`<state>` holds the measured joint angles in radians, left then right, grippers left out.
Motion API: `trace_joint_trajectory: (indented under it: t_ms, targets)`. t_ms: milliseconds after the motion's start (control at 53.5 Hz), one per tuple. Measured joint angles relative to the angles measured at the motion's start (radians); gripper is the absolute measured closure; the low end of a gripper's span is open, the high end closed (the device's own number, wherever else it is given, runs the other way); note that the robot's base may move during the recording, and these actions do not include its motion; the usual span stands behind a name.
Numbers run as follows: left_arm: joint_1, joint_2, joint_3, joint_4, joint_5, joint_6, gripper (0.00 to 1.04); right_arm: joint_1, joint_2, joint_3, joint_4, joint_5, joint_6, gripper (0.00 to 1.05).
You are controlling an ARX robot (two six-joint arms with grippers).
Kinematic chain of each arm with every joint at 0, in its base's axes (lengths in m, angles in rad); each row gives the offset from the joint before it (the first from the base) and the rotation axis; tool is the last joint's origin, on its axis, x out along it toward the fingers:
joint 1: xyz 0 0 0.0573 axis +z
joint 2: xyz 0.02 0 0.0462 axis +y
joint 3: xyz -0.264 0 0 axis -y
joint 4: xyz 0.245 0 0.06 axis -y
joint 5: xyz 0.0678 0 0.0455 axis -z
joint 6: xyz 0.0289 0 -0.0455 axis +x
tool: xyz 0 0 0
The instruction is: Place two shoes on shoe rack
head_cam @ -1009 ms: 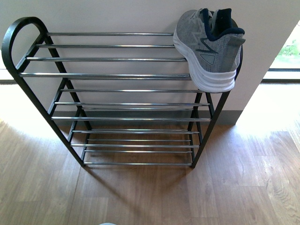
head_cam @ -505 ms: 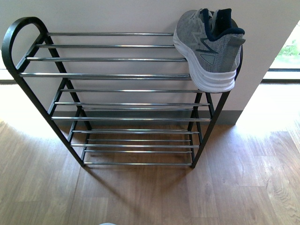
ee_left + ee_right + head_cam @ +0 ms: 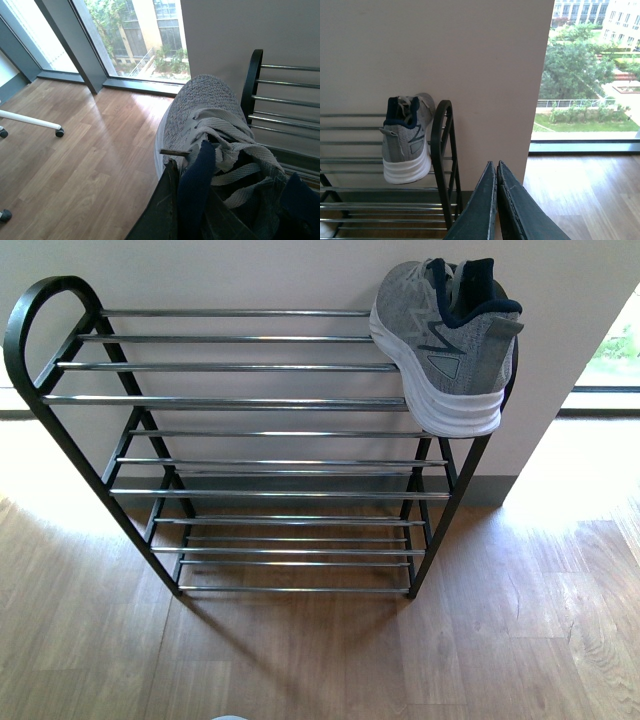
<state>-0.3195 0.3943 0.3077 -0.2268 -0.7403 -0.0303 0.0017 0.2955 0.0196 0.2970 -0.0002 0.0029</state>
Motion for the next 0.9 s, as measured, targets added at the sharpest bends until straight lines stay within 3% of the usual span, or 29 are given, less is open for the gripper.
trace_joint_trajectory:
  t_ms: [467,561,710,897]
  targets:
    - [0.000,0.000,0.000,0.000,0.000,0.000,1.03,0.000,-0.116,0.000,-0.117,0.000,0.000,1.03]
    - [0.000,0.000,0.000,0.000,0.000,0.000,1.03,0.000,-0.256,0.000,-0.284,0.002,0.000,1.03]
    - [0.000,0.000,0.000,0.000,0.000,0.000,1.03,0.000,-0.288,0.000,-0.296,0.001,-0.001,1.02]
    - [0.000,0.000,0.000,0.000,0.000,0.000,1.03,0.000,-0.290,0.000,-0.296,0.000,0.000,0.61]
